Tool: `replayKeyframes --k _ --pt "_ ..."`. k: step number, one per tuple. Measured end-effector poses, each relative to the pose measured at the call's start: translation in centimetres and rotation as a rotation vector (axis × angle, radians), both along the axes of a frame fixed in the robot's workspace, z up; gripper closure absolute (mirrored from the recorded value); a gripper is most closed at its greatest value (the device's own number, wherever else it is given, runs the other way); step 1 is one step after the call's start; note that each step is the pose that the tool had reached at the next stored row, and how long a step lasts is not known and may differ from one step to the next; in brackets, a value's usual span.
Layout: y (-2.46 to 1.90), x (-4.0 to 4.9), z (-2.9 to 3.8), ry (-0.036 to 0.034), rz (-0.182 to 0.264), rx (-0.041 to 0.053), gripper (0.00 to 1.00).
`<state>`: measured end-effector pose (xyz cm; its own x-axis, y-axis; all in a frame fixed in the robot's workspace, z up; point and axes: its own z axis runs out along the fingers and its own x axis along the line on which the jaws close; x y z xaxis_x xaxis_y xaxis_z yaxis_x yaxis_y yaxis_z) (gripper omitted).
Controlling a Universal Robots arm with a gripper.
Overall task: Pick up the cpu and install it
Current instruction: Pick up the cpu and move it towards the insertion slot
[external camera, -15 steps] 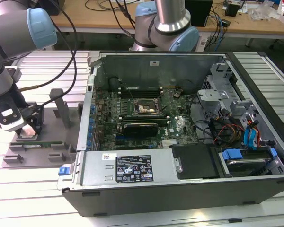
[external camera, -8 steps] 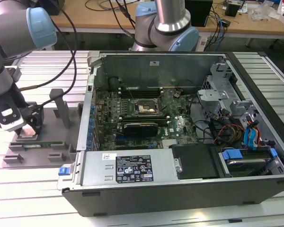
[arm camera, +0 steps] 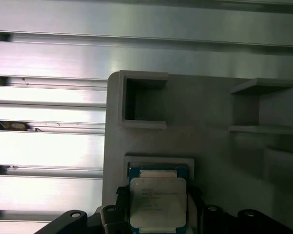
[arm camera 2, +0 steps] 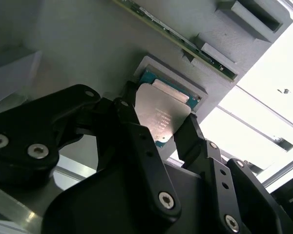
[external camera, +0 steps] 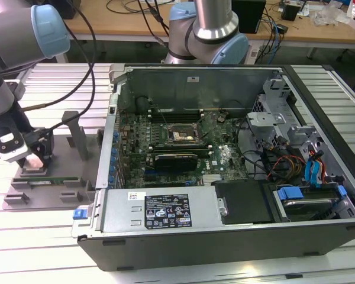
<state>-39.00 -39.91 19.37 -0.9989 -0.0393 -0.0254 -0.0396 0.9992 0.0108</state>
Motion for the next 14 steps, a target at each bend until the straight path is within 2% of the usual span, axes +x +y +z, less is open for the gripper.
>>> replayKeyframes --k 14 --pt "0.00 0.00 0.88 0.0000 0.000 0.0000 0.45"
